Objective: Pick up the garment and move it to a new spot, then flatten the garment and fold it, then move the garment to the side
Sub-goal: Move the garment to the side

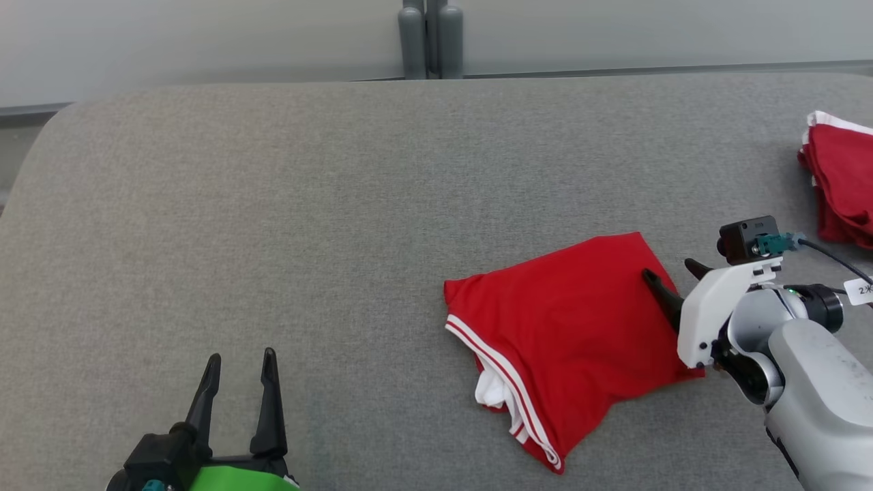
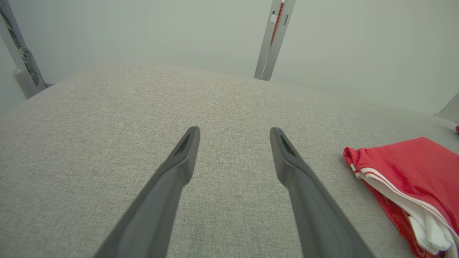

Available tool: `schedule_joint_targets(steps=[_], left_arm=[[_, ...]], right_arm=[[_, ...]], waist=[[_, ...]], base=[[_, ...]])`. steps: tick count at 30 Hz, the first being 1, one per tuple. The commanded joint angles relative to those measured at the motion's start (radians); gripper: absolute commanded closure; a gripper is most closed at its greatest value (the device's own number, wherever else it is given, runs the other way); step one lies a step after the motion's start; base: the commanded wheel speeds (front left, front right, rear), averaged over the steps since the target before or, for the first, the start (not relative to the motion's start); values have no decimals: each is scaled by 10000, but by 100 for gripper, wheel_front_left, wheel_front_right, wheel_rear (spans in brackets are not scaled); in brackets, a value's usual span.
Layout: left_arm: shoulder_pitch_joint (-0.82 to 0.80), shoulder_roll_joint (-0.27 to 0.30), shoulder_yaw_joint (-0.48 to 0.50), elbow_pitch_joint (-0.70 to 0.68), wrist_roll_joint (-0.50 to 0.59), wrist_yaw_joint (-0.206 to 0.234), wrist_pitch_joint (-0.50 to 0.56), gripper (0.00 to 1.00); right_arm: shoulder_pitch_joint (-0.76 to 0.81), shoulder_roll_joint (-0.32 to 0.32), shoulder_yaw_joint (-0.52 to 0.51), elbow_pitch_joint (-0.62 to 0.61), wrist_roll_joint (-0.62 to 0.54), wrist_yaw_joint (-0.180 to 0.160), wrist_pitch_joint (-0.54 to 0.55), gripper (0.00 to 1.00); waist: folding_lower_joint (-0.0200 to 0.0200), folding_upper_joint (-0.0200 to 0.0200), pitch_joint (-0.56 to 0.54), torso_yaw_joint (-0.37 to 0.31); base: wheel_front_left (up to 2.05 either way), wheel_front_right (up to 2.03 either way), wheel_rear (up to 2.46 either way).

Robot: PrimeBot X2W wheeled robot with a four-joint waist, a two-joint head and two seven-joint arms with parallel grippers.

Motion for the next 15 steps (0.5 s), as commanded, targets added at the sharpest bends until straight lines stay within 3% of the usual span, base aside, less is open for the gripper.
schedule_joint_targets(steps=[1, 10, 11, 12, 13, 15], left_arm=[[-151, 17, -30, 1, 47, 22, -26, 0], [-250, 17, -110, 2, 166, 83, -26, 0], [-265, 17, -112, -6, 174, 80, -26, 0], [-273, 17, -105, -19, 192, 71, -26, 0], [-270, 17, -101, -21, 201, 64, -26, 0], [-275, 17, -106, -13, 214, 55, -26, 0]], right_arm=[[-219, 114, 22, 125, 246, -5, 96, 0], [-535, 59, 271, 998, 598, -7, 958, 0], [-545, 72, 257, 1049, 624, -7, 965, 14], [-565, 98, 282, 1142, 622, -7, 981, 71], [-623, 92, 294, 1205, 588, -7, 922, 96], [-737, 128, 182, 1400, 563, -8, 781, 100]], waist=[[0, 0, 279, 420], [0, 0, 323, 734], [0, 0, 337, 743], [0, 0, 363, 754], [0, 0, 383, 756], [0, 0, 407, 757]], base=[[0, 0, 0], [0, 0, 0], [0, 0, 0], [0, 0, 0], [0, 0, 0], [0, 0, 0]])
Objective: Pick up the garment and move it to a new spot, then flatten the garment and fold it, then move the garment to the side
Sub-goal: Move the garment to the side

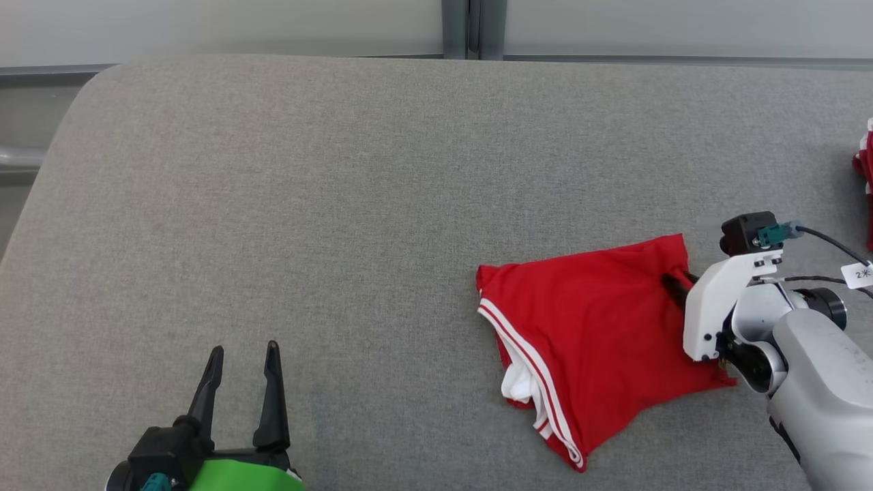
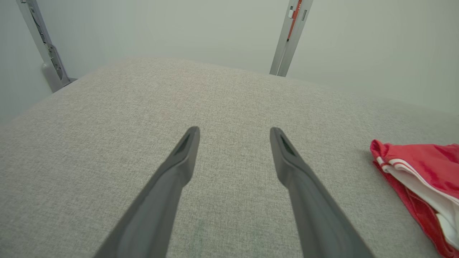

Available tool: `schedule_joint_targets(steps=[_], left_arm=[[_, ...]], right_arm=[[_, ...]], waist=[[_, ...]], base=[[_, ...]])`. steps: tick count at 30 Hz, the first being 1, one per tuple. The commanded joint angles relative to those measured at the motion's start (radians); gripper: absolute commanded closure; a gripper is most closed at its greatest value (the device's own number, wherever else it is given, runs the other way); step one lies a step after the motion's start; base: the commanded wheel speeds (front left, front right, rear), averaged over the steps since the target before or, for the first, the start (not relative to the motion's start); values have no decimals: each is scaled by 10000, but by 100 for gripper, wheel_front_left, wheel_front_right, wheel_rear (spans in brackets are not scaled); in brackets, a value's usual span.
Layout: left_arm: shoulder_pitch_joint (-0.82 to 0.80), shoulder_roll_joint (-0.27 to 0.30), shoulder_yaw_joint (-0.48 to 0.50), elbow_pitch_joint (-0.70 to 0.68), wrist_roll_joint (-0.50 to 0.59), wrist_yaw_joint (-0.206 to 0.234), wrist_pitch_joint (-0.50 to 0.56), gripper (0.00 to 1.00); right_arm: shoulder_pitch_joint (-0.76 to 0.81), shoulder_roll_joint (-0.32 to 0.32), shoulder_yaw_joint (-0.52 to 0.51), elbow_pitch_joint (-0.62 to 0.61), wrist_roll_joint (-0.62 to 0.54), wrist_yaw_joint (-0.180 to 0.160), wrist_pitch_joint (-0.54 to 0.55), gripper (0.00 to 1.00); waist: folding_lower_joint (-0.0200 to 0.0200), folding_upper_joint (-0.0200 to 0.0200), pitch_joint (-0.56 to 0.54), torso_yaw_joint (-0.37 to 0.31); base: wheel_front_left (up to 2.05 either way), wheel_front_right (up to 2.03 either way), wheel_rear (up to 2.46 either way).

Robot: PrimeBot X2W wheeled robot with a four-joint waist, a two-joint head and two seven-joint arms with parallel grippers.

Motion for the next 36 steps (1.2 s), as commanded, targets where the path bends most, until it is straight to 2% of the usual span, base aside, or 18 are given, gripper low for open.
schedule_joint_targets(steps=[1, 9, 11, 16, 23, 29, 36], left_arm=[[-120, 17, -1, -14, 113, 4, -26, 0], [50, 17, -7, -10, 202, -71, -26, 0], [86, 17, -88, 9, 279, -135, -26, 0], [39, 17, -149, -34, 299, -111, -26, 0], [-363, 17, -107, -128, 342, -195, -26, 0], [-671, 17, -48, -186, 305, -211, -26, 0], [-628, 17, 155, -226, 308, -146, -26, 0]], right_arm=[[-73, 89, -83, 148, 107, -10, -109, 100], [99, -31, -964, 477, 979, -15, -572, 100], [148, -20, -1435, 517, 1514, -15, -765, 100], [-239, -234, -1986, 208, 2009, -10, -1186, 100], [-1427, -831, -2078, -167, 1307, -10, -1490, 100], [-2748, -1202, -2529, -265, 842, -10, -1120, 100], [-3076, -1375, -3139, -904, 310, -7, -712, 100]], waist=[[0, 0, 11, 3], [0, 0, -61, -235], [0, 0, -84, -412], [0, 0, -29, -728], [0, 0, 505, -1046], [0, 0, 1014, -1178], [0, 0, 1177, -1429]], base=[[0, 0, 0], [0, 0, 0], [0, 0, 0], [0, 0, 0], [0, 0, 0], [0, 0, 0], [0, 0, 0]])
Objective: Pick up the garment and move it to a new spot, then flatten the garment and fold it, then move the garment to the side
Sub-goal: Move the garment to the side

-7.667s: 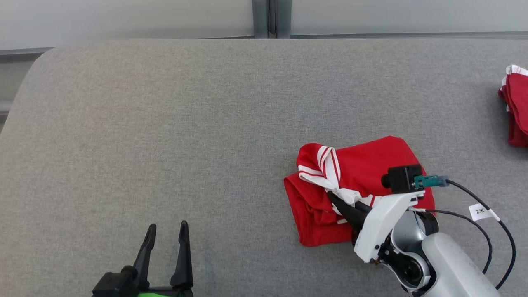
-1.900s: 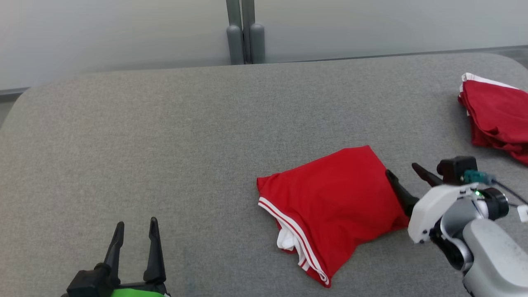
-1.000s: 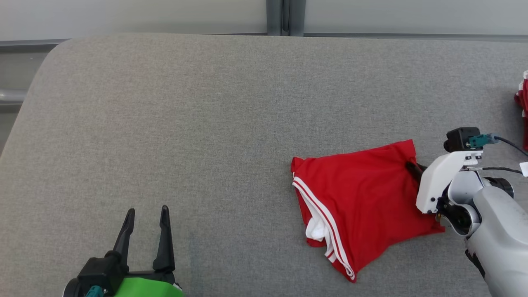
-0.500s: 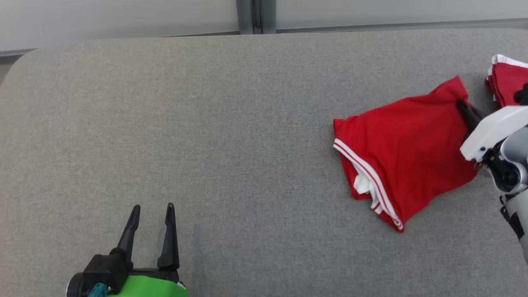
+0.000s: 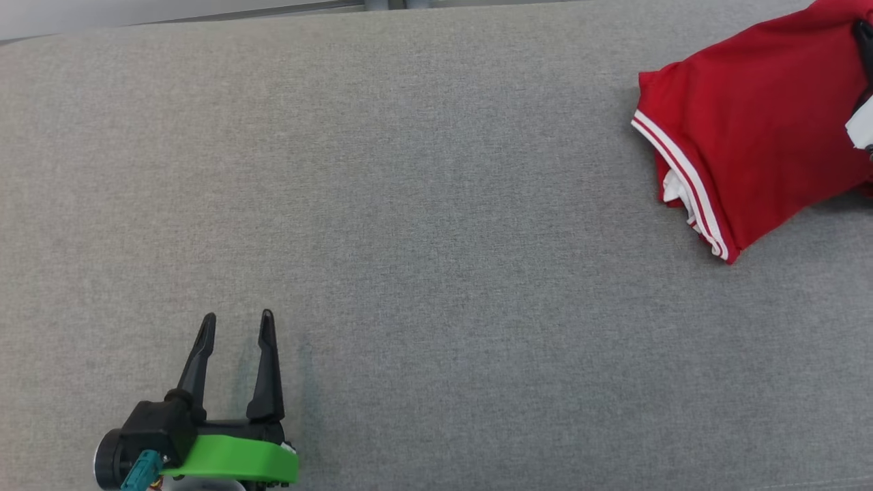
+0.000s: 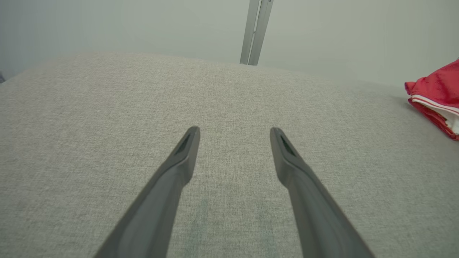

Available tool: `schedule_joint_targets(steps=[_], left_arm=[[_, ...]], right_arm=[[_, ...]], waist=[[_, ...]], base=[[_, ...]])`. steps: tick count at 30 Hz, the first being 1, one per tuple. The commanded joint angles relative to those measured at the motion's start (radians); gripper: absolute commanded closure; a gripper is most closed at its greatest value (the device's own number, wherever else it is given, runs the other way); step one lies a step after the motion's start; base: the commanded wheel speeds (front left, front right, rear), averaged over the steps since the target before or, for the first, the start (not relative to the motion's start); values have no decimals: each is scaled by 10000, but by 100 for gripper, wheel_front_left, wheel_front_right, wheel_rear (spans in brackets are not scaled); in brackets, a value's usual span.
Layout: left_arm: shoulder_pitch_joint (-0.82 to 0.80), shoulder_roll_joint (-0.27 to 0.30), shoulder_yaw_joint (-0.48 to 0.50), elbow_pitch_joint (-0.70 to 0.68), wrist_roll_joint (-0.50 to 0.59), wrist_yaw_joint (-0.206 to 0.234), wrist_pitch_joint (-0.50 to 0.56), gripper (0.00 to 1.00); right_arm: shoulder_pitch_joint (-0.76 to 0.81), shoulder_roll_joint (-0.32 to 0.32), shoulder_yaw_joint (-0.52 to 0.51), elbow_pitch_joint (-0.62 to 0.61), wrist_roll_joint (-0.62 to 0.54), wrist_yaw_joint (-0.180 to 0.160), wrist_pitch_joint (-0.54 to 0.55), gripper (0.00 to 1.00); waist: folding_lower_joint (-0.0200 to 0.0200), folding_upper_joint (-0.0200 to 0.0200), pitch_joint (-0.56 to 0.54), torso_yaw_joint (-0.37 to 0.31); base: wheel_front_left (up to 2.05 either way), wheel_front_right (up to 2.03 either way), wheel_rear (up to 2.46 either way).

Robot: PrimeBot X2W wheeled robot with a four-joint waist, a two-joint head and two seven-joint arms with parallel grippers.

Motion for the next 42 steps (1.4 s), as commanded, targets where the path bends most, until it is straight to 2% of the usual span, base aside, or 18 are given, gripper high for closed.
schedule_joint_targets(steps=[1, 15, 24, 25, 26, 27, 31, 34, 39, 42], left_arm=[[-75, 17, 68, 20, 24, 20, -26, 0], [-366, 17, 190, 69, 285, -180, -26, 0], [-395, 17, 247, 125, 600, -365, -28, 0], [-365, 17, 279, 135, 642, -386, -26, 0], [-344, 17, 296, 147, 667, -379, -26, 0], [-330, 17, 321, 150, 667, -395, -26, 0], [-262, 19, 411, 98, 677, -416, -26, 0], [-150, 19, 505, 26, 648, -397, -26, 0], [65, 17, 768, -152, 515, -277, -26, 0], [350, 19, 866, -208, 325, -176, -26, 0]], right_arm=[[-105, 21, -200, -152, -163, -5, 86, 100], [-309, 732, -2582, -842, -1762, -5, 1265, 100], [-565, 1068, -4631, -151, -3303, -4, 786, 100], [-584, 1059, -4870, -75, -3655, -5, 544, 71], [-559, 1058, -4985, -19, -3918, -5, 314, 22], [-518, 1117, -5180, 119, -4207, -5, 71, 0], [-93, 989, -5286, 282, -5358, -7, -1213, 0], [312, 942, -4910, 196, -5844, -5, -2285, 0], [1359, 874, -3901, -120, -5937, -9, -4014, 0], [2296, 1059, -3112, -468, -5771, -9, -4910, 0]], waist=[[0, 0, 57, -164], [0, 0, 276, -570], [0, 0, 532, -427], [0, 0, 547, -420], [0, 0, 559, -414], [0, 0, 565, -410], [0, 0, 448, -382], [0, 0, 262, -417], [0, 0, -360, -509], [0, 0, -942, -564]], base=[[0, 0, 0], [0, 0, 0], [0, 0, 0], [0, 0, 0], [0, 0, 0], [0, 0, 0], [0, 0, 0], [0, 0, 0], [0, 0, 0], [0, 0, 0]])
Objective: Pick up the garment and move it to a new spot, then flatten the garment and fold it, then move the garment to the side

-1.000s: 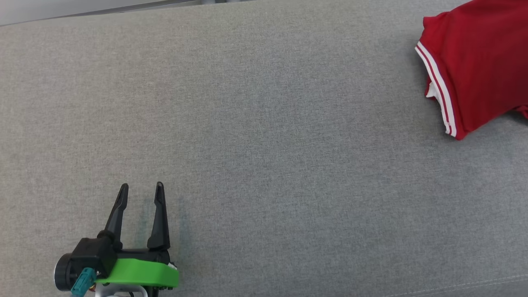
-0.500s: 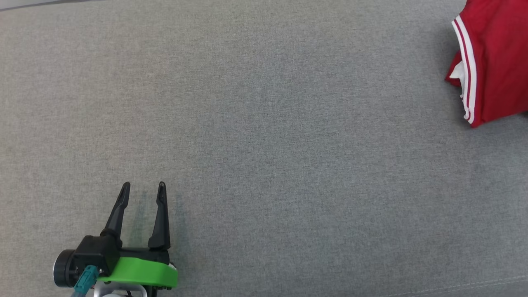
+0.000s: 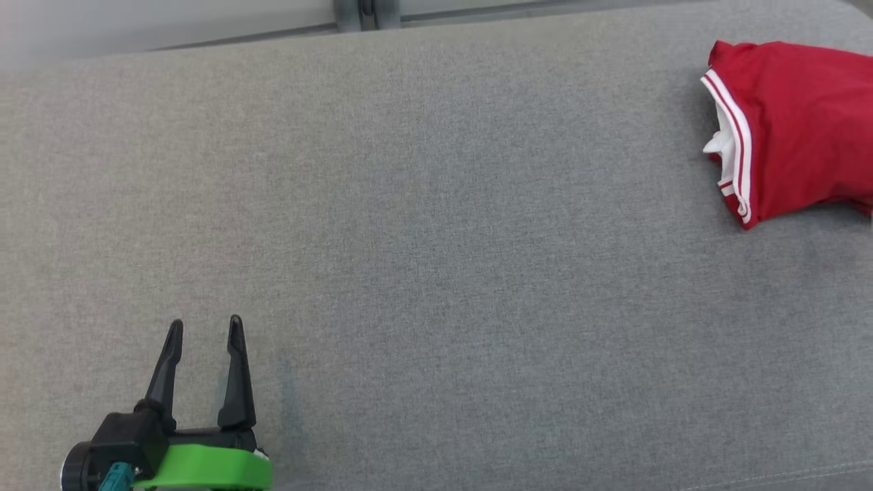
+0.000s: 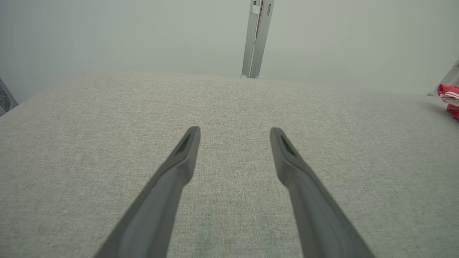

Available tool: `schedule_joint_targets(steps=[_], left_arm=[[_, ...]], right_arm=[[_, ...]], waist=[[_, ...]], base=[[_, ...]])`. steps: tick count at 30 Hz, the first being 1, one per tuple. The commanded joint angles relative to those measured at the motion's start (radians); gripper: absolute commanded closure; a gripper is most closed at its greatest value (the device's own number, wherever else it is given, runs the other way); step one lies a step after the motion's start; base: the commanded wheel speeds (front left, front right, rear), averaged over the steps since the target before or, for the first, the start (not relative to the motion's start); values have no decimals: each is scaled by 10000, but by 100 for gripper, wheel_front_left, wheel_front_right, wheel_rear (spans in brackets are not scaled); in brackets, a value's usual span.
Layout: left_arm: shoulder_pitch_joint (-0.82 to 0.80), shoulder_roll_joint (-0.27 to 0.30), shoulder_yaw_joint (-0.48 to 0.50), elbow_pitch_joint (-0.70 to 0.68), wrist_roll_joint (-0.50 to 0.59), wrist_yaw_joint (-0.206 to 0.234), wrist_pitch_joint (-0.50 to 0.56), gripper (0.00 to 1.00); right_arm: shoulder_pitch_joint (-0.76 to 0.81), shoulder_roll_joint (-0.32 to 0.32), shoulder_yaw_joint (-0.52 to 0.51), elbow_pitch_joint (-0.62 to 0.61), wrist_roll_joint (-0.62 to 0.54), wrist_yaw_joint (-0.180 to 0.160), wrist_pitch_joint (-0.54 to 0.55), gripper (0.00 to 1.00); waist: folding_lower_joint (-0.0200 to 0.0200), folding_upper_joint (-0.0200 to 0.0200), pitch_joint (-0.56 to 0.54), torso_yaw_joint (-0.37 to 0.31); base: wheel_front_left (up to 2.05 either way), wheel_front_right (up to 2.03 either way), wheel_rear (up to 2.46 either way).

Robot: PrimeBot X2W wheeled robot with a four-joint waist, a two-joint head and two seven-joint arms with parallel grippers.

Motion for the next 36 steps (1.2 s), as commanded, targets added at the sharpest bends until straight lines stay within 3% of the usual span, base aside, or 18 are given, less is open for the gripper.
schedule_joint_targets(steps=[1, 10, 13, 23, 36], left_arm=[[259, 21, 50, -40, -139, 69, -26, 0], [766, 19, 146, -224, -364, 441, -26, 0], [855, 21, 77, -82, -275, 449, -26, 0], [1129, 21, 273, 957, -172, 336, -28, 0], [933, 21, 303, 1592, -273, 101, -28, 0]], right_arm=[[513, 146, 214, -240, 164, -12, -214, 0], [4124, 1541, 846, -3431, 133, -12, -428, 0], [5033, 1962, 1040, -3977, -21, -12, -429, 0], [6774, 2883, 1717, -4239, -399, -12, -430, 0], [6826, 3261, 1981, -4042, -431, -12, -431, 0]], waist=[[0, 0, -741, -97], [0, 0, -1816, -6], [0, 0, -2052, 59], [0, 0, -2580, 242], [0, 0, -2635, 701]], base=[[0, 0, 0], [0, 0, 0], [0, 0, 0], [0, 0, 0], [0, 0, 0]])
